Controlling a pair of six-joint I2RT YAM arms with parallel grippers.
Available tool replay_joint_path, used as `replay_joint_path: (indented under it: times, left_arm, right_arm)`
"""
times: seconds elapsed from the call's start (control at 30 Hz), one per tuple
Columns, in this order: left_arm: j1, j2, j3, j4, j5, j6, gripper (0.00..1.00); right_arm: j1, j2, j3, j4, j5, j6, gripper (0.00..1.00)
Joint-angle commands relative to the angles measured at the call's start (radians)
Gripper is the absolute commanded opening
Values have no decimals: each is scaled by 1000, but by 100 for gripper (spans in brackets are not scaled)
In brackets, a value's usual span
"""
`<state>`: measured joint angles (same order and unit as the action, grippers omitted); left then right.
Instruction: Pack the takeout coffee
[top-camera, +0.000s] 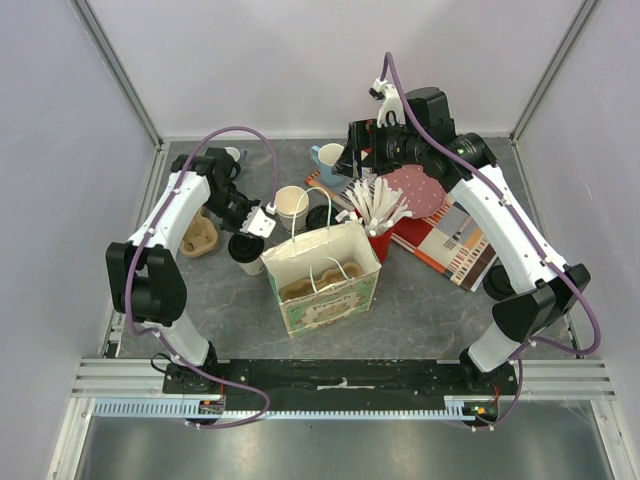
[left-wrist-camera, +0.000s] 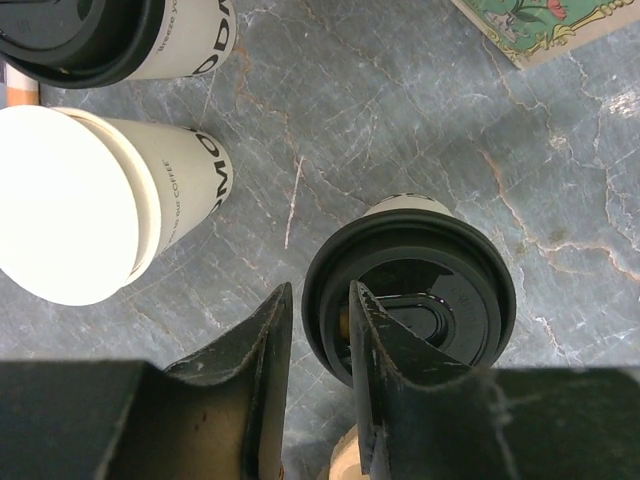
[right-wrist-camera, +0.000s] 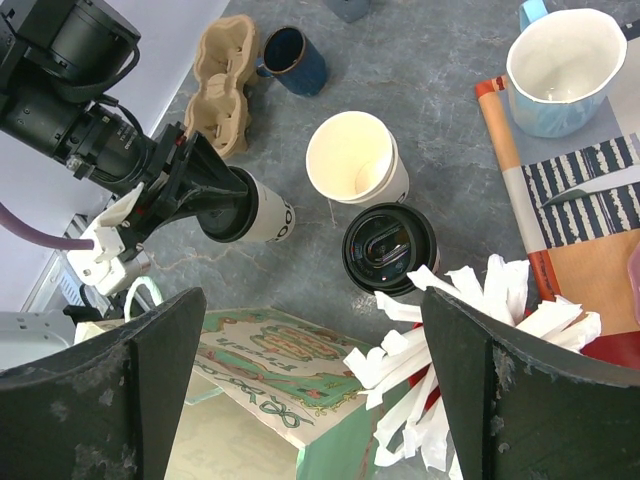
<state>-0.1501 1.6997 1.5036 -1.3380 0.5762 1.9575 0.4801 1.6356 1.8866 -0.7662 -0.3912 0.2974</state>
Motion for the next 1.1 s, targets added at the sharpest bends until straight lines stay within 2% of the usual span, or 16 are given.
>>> replay_joint_path:
  times: [0.0, 0.37, 0.6, 0.83, 1.07]
  left_arm:
    - [6, 5, 53, -201, 8, 37, 36]
    - [35, -23, 60, -199, -44, 17, 40]
    - [49, 23, 104, -201, -4, -14, 40]
    - [35, 5, 26, -199, -42, 1, 40]
    - [32, 3, 7, -201, -18, -9, 39]
  right_arm:
    - [-5, 1, 43, 5, -9, -3, 96]
    - [-5, 12, 43, 4, -29, 3, 96]
    - [-5, 20, 57, 1, -32, 0, 96]
    - [-5, 18, 65, 1, -25, 2, 96]
    - [-5, 15, 60, -1, -23, 14, 96]
